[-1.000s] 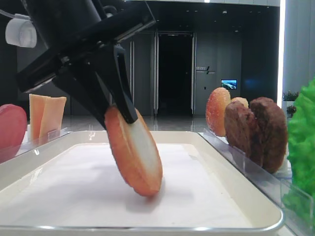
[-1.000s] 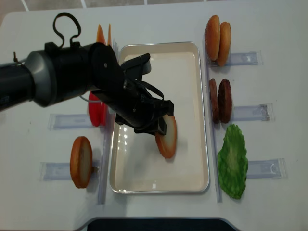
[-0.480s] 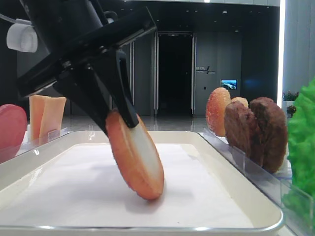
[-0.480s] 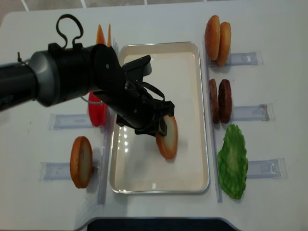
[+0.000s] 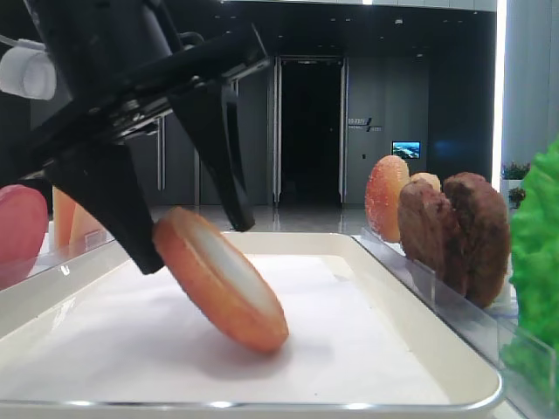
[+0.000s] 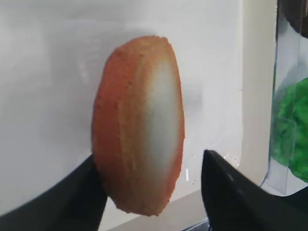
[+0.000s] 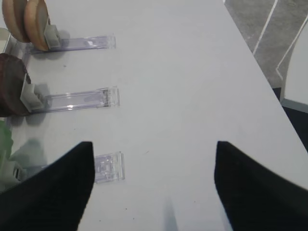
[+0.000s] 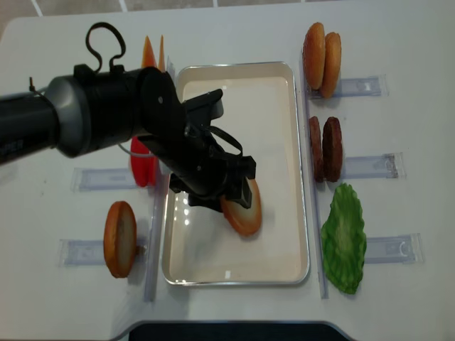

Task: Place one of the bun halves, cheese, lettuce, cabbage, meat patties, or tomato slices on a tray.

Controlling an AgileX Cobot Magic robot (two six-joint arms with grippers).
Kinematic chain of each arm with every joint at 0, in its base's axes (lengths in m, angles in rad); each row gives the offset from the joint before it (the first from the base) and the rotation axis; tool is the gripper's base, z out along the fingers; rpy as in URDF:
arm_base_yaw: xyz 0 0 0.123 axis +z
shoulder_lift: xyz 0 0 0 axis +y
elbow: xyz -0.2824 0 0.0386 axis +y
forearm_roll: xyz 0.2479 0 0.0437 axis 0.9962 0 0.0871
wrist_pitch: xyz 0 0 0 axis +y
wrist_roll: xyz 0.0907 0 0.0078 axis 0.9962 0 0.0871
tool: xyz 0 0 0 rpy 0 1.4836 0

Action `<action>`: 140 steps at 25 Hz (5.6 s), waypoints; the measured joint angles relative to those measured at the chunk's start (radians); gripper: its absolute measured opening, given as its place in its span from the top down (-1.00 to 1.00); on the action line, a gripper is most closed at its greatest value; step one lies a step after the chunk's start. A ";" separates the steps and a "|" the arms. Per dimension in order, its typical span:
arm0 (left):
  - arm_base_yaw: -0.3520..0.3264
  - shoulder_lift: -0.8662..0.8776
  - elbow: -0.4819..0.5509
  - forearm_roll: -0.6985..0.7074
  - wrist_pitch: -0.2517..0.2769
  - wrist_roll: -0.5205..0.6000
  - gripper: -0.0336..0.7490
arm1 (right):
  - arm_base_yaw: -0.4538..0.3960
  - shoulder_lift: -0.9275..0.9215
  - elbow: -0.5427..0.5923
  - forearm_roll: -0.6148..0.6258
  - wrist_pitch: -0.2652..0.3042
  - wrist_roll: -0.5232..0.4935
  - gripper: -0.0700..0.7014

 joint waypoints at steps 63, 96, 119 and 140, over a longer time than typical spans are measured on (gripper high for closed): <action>0.164 -0.184 -0.332 0.468 0.569 -0.205 -0.41 | 0.000 0.000 0.000 0.000 0.000 0.000 -0.54; 0.567 -0.238 -0.332 0.658 0.575 0.036 -0.41 | 0.000 0.000 0.000 0.000 0.000 0.000 -0.54; 0.567 -0.406 -0.071 0.622 0.575 0.056 -0.41 | 0.000 0.000 0.000 0.000 0.000 0.000 -0.54; 0.567 -0.919 0.216 0.619 0.584 0.050 -0.41 | 0.000 0.000 0.000 0.000 0.000 0.000 -0.54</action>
